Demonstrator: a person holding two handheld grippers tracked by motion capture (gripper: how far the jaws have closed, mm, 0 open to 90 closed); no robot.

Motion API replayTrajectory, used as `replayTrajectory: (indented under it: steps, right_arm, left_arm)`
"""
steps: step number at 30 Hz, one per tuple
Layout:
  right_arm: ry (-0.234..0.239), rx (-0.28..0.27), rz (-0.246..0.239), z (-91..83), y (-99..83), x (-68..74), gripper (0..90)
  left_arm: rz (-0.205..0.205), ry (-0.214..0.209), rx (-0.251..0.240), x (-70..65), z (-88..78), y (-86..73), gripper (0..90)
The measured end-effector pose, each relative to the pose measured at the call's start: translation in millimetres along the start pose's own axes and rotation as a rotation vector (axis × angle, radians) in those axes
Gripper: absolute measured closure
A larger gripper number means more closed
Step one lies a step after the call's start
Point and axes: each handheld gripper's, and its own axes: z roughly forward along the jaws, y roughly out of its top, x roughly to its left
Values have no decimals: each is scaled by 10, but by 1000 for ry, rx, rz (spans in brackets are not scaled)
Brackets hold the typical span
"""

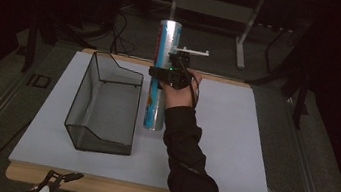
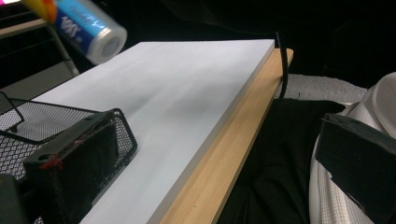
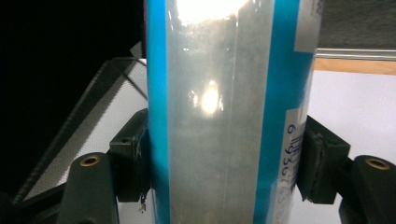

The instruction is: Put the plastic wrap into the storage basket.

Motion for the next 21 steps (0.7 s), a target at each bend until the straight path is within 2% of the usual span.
replayTrajectory:
  steps: [1,4,5,7,12,16,18,21]
  right_arm:
    - [24,-1,-8,105,-11,146,318]
    - [55,2,-2,220,-36,263,318]
    - [55,2,-2,220,-36,263,318]
    - [65,17,-4,348,-79,365,318]
    - [79,31,4,504,-156,448,318]
    - [106,58,20,717,-292,503,318]
    - [103,88,10,816,-363,530,318]
    - [100,127,25,925,-458,535,318]
  left_arm:
    - [2,0,-1,-5,-5,2,1]
    - [4,-2,-3,-9,-10,5,1]
    - [4,-2,-3,-9,-10,5,1]
    - [6,-3,-5,-5,-17,4,1]
    - [6,-2,-12,-8,-28,7,1]
    - [7,-3,-11,-12,-27,8,1]
    - [8,-3,-12,-13,-28,9,1]
    - [8,-4,-12,-11,-31,9,1]
